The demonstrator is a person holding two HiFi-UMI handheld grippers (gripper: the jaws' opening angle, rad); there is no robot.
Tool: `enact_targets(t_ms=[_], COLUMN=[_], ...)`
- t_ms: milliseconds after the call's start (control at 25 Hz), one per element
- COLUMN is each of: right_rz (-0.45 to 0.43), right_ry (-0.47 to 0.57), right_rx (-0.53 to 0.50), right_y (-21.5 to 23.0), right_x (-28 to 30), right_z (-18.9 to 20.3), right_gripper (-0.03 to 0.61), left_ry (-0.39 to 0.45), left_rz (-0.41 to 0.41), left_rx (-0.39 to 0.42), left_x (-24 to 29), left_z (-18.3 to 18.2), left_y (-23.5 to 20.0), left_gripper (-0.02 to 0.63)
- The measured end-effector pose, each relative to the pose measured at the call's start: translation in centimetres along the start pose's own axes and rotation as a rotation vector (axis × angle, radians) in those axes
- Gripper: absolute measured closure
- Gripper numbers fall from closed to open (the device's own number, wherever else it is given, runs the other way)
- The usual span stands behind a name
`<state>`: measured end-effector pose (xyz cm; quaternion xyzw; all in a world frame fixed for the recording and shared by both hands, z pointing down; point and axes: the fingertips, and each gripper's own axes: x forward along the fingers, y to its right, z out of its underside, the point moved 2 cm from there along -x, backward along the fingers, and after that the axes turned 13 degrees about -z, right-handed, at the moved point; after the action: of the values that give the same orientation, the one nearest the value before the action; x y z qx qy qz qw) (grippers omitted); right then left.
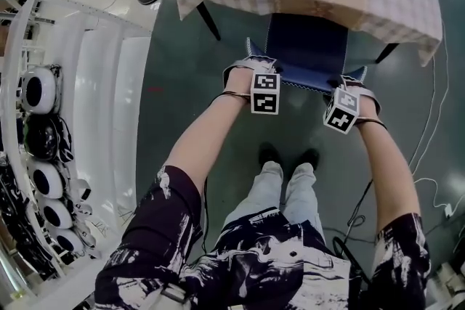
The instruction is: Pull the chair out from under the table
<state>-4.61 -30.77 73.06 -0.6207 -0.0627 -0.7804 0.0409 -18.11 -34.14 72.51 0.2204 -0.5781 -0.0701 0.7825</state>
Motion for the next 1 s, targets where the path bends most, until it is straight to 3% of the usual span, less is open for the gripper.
enact_targets(t_ms=[1000], right_rz=[-0.029], right_ry=[0.000], right_rx=[-0.018], right_y=[-19.6], right_x=[1.0], right_z=[2.9], right_gripper=[0.397], left_ry=[-0.009], left_rz=[0.031], left_rx=[-0.022], left_x=[-7.1], left_z=[-4.8], left_y=[18.2], left_gripper=[0.454])
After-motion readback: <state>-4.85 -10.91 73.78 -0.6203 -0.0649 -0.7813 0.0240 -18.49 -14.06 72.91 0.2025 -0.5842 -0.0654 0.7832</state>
